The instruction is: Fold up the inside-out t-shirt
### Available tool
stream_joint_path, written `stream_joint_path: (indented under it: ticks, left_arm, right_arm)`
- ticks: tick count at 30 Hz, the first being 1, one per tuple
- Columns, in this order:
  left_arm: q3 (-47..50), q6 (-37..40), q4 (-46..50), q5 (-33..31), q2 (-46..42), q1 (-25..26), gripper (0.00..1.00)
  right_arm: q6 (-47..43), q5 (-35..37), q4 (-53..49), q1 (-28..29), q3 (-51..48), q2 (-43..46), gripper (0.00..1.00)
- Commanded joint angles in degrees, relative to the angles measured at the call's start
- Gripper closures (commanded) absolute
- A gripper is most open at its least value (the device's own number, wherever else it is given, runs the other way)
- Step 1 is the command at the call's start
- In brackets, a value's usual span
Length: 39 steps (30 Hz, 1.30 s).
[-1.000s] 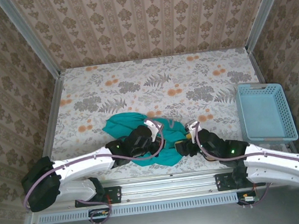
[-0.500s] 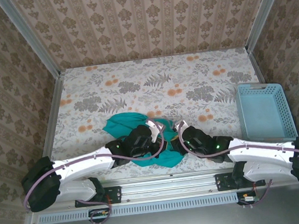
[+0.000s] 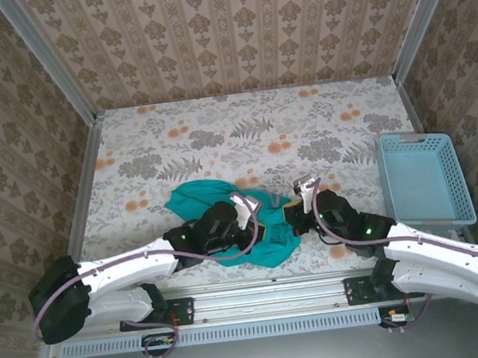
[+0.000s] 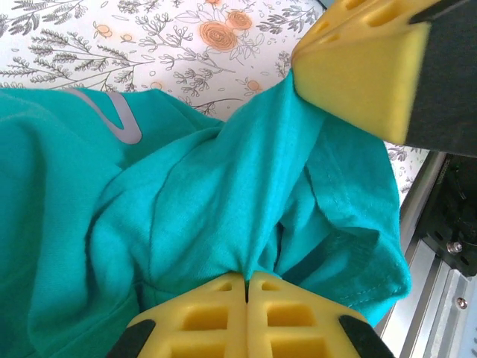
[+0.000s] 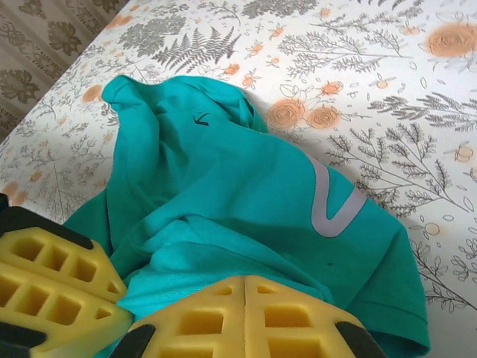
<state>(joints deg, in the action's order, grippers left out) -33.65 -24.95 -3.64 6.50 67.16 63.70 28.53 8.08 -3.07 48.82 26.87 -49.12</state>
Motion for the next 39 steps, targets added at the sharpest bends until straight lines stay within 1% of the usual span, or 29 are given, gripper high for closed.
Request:
stream_joint_path:
  ticks: [1,5,9,13,16,17,19,22,23,25,29,31,34,39]
  left_arm:
    - [1.6,2.6,0.4,2.4,-1.4,-0.2,0.93]
    - [2.3,3.5,0.1,3.2,-2.6,-0.1,0.92]
    - [2.4,4.0,0.8,2.9,-2.7,0.0,0.93]
    - [2.7,3.6,0.8,1.6,-2.9,0.0,0.93]
    - [2.6,2.6,0.4,-0.7,-3.2,-0.2,0.93]
    - [2.6,2.0,0.3,-1.8,-3.3,-0.4,0.93]
    - [2.8,0.4,-0.9,-2.6,-3.3,-1.1,0.94]
    - [2.9,-1.5,-3.5,-2.8,-3.0,-2.2,0.94]
    - [2.9,-1.9,-4.2,-2.7,-2.8,-2.5,0.94]
    - [2.8,-2.5,-5.8,-2.3,-2.5,-3.3,0.95]
    - [2.2,-2.8,-7.0,-1.1,-2.2,-4.2,0.95]
    - [1.8,-3.0,-7.0,-0.3,-2.0,-4.3,0.95]
    - [1.1,-2.7,-7.1,1.1,-1.6,-4.3,0.95]
    - [0.9,-2.5,-7.5,2.7,-1.0,-4.3,0.95]
  right_arm:
    - [3.2,0.8,-2.4,-2.1,0.8,-1.6,1.00]
    - [6.1,1.2,-2.6,-5.4,3.0,-6.2,1.00]
    - [5.8,-1.4,-0.5,-8.3,5.8,-10.2,1.00]
    - [3.6,-2.7,0.3,-8.7,9.7,-16.5,1.00]
    - [3.3,-4.6,1.5,-8.7,9.9,-19.3,1.00]
    - [3.2,-5.1,1.7,-8.7,9.5,-19.1,0.96]
    - [2.7,-5.7,0.9,-8.6,8.5,-17.2,0.79]
    - [0.1,-5.2,-3.0,-7.2,7.8,-11.9,0.60]
    - [-0.6,-4.7,-4.3,-6.6,7.5,-10.1,0.55]
    - [-1.3,-3.7,-7.3,-5.4,7.0,-6.6,0.51]
    - [-0.9,-4.2,-9.1,-1.9,6.0,-2.5,0.53]
    - [-0.9,-3.9,-8.1,2.3,6.0,-2.0,0.53]
    - [0.2,-5.1,-5.0,5.7,6.3,-4.5,0.52]
    - [1.3,-6.9,0.2,6.4,7.1,-10.7,0.55]
